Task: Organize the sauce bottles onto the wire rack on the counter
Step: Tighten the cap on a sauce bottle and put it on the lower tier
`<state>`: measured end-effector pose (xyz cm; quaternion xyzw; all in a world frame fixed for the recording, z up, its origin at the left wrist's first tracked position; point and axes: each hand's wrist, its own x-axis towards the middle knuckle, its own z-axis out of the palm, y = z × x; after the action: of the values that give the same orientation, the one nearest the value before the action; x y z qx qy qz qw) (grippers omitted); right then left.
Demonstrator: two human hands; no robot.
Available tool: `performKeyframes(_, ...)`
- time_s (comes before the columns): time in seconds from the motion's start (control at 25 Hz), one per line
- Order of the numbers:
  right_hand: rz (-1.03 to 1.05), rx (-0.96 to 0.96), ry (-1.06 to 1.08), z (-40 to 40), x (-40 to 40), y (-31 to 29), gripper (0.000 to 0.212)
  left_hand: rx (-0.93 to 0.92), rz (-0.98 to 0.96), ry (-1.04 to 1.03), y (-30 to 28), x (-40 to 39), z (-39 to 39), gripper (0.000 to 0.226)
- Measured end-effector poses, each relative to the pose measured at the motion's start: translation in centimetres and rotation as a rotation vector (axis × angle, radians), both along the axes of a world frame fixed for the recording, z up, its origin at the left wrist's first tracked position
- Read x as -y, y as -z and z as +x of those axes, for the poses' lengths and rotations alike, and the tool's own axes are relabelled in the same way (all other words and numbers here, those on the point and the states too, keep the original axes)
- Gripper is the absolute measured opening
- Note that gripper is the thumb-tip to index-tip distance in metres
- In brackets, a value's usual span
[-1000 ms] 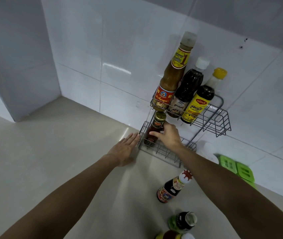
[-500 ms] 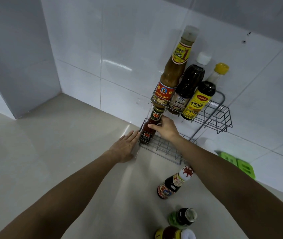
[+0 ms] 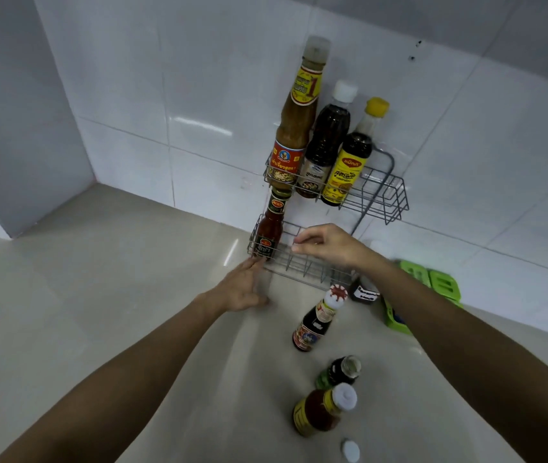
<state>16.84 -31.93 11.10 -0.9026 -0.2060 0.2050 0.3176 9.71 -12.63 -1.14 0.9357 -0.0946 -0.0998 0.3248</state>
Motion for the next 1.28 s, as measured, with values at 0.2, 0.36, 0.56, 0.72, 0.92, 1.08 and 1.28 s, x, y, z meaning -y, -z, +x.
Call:
performKeyframes(0.2, -0.092, 0.174, 0.035, -5.4, 5.2, -3.8, 0.028, -0.12, -0.309, 0.12, -1.4, 5.9, -3.5, 0.092)
performKeyframes(0.36, -0.218, 0.251, 0.005, -7.9, 6.3, -3.4, 0.034, 0.021, -0.391, 0.027, -0.6, 10.1, -5.0, 0.059)
performKeyframes(0.56, -0.192, 0.268, -0.068, -8.7, 7.4, -2.8, 0.029, 0.075, -0.412, 0.031, -0.4, 10.8, -6.5, 0.042)
performKeyframes(0.72, -0.029, 0.201, -0.106, -8.8, 8.6, -3.3, 0.033, -0.053, -0.524, 0.099, -1.8, 9.2, -6.9, 0.04)
performKeyframes(0.92, 0.121, 0.16, -0.152, -8.8, 8.4, -3.5, 0.035, -0.211, -0.802, 0.087, -4.2, 7.7, -8.3, 0.026)
performKeyframes(1.08, 0.229, 0.126, -0.165, -8.9, 8.1, -3.6, 0.036, -0.278, -0.909, 0.049, -5.7, 6.3, -9.0, 0.014)
performKeyframes(1.28, 0.284, 0.128, -0.166, -9.2, 7.4, -4.2, 0.035, -0.298, -0.945, 0.086, -6.6, 5.3, -9.1, 0.027)
